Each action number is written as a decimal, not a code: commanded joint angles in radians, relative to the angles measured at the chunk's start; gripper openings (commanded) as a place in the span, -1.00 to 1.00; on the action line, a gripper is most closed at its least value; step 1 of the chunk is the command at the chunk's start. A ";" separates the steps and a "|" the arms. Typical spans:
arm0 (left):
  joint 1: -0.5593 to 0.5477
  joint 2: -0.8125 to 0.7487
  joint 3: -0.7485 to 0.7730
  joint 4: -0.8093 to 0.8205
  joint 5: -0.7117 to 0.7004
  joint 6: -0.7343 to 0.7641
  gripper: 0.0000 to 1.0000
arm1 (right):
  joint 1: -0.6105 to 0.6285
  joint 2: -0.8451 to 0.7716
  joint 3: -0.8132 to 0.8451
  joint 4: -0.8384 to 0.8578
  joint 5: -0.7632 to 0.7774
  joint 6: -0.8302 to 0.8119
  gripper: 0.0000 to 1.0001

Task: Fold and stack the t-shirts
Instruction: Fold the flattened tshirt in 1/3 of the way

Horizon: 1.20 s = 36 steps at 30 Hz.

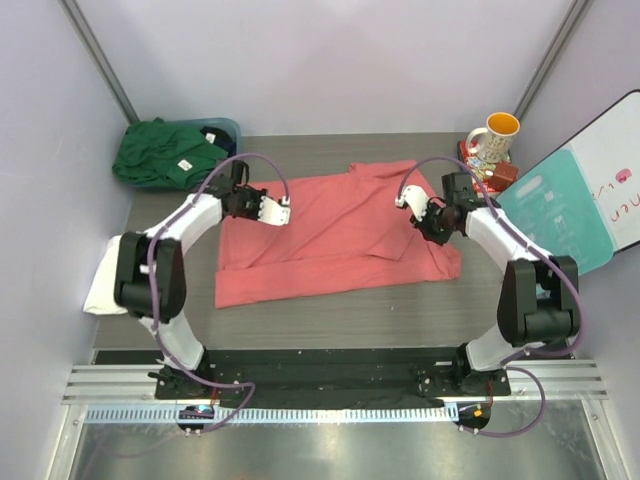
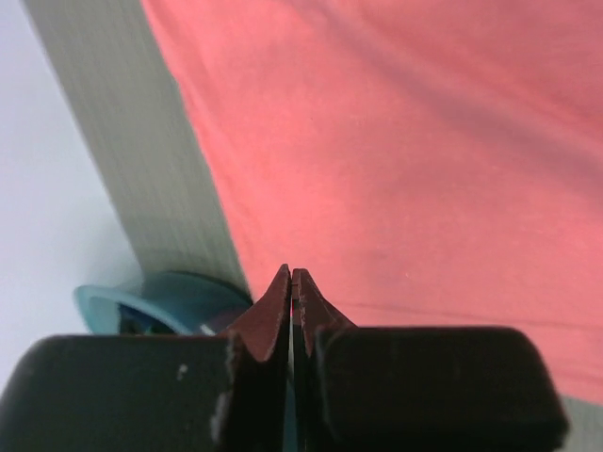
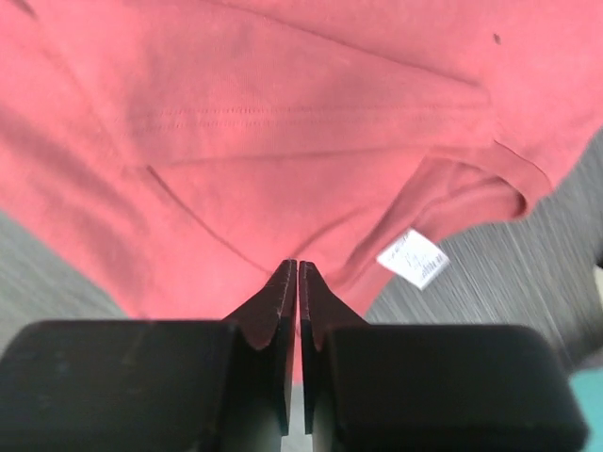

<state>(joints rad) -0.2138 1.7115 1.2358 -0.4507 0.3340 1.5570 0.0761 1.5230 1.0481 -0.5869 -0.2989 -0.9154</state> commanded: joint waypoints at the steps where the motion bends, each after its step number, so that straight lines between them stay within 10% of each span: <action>1: 0.028 0.138 0.109 0.044 -0.053 0.003 -1.00 | 0.028 0.066 0.023 0.103 -0.014 0.044 -0.86; 23: 0.068 0.431 0.467 -0.393 -0.254 0.127 -1.00 | 0.103 0.169 -0.039 0.164 0.003 0.069 -0.91; 36: 0.062 0.497 0.341 -0.152 -0.412 0.163 -0.99 | 0.108 0.166 -0.118 0.157 0.038 0.035 -0.97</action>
<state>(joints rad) -0.1555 2.1708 1.6196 -0.6991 0.0002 1.6978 0.1768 1.6966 0.9813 -0.4244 -0.2863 -0.8665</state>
